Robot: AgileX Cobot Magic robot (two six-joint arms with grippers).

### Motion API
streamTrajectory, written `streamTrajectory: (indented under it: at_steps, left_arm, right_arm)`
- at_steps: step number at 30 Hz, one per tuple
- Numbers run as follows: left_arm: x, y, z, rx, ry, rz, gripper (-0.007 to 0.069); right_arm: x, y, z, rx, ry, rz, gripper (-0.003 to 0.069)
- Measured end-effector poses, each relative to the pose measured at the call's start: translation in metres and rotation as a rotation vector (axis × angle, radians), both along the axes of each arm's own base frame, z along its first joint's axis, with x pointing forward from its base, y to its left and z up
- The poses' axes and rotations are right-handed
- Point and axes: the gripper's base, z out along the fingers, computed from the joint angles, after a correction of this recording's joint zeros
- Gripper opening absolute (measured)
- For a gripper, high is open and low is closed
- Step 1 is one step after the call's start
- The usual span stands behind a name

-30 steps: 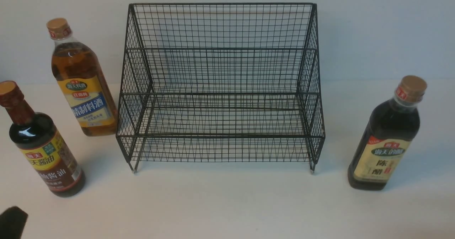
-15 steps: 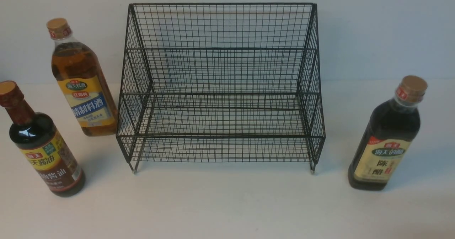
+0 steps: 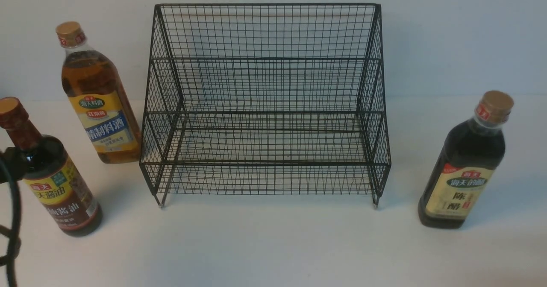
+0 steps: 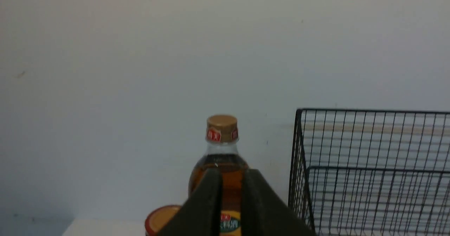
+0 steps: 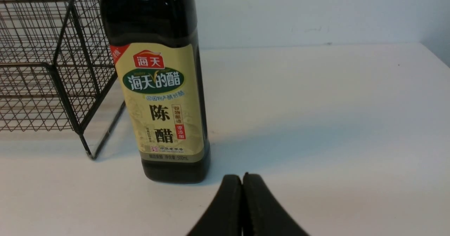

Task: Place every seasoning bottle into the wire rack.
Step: Use the left arm to grab the condiment bottle closest to it

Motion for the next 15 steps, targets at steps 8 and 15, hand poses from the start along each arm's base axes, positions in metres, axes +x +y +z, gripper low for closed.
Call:
streamTrajectory:
  at_steps: [8, 15]
  left_arm:
    - [0.031, 0.006, -0.02, -0.052, 0.028, 0.072, 0.0465]
    - [0.051, 0.013, -0.029, -0.031, 0.062, 0.148, 0.0608]
  right_arm:
    - [0.0, 0.0, 0.0, 0.0, 0.0, 0.0, -0.0012]
    - [0.0, 0.0, 0.0, 0.0, 0.0, 0.0, -0.0012]
